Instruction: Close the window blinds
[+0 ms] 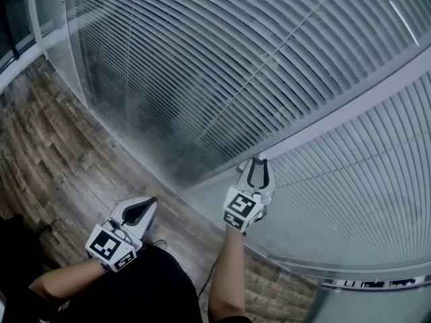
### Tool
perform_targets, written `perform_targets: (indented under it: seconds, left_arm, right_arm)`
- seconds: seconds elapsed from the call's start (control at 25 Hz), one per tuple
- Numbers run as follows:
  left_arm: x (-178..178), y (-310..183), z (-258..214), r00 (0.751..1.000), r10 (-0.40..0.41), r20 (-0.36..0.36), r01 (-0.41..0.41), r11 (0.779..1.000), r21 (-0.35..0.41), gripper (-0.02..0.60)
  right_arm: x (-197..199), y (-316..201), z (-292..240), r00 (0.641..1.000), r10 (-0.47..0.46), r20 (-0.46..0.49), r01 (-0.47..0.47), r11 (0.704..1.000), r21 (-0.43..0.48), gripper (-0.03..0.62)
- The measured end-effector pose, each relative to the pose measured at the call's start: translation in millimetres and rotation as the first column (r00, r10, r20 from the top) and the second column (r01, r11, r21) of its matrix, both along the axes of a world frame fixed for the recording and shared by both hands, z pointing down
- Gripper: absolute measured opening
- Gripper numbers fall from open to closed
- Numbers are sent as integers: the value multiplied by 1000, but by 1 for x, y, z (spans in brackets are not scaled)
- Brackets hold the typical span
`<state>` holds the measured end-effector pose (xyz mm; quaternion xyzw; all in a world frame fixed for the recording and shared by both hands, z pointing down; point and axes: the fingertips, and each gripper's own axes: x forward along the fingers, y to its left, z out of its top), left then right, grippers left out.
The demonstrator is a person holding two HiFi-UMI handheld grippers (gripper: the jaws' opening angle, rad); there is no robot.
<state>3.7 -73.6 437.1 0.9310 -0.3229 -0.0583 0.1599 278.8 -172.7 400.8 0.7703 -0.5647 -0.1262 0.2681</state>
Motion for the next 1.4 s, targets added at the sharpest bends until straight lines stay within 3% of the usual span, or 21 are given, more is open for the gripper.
perform_targets:
  seconds: [0.12, 0.36, 0.52, 0.72, 1.0, 1.04, 1.12, 1.28, 1.4]
  left_arm:
    - [1, -1, 1, 1000, -2, -4, 2, 1000, -2, 2]
    - [8, 6, -9, 1000, 24, 15, -24, 998, 56, 2]
    - [14, 9, -8, 999, 39, 14, -40, 998, 58, 2]
    - [11, 8, -6, 999, 37, 7, -37, 998, 45, 2]
    - [11, 9, -5, 999, 44, 7, -44, 998, 34, 2]
    - [11, 9, -5, 999, 43, 5, -43, 999, 32, 2]
    - [9, 10, -4, 999, 40, 3, -41, 999, 30, 2]
    - [9, 12, -4, 999, 39, 4, -40, 999, 27, 2]
    - [7, 13, -2, 999, 40, 3, -40, 999, 24, 2]
  right_arm:
    - [3, -1, 0, 989, -9, 146, 1, 999, 54, 129]
    - [7, 3, -3, 958, -9, 287, -26, 993, 118, 127]
    - [13, 4, -2, 887, -28, 460, -60, 983, 174, 127]
    - [15, 6, -3, 766, -66, 639, -121, 962, 245, 127]
    - [16, 6, -3, 717, -123, 686, -94, 958, 271, 137]
    - [16, 7, -4, 723, -134, 678, -79, 959, 274, 136]
    - [14, 11, -4, 784, -126, 607, -44, 965, 258, 138]
    - [2, 11, -6, 948, -71, 309, 26, 989, 147, 146]
    - [-11, 6, -5, 995, -43, 91, 39, 998, 44, 146]
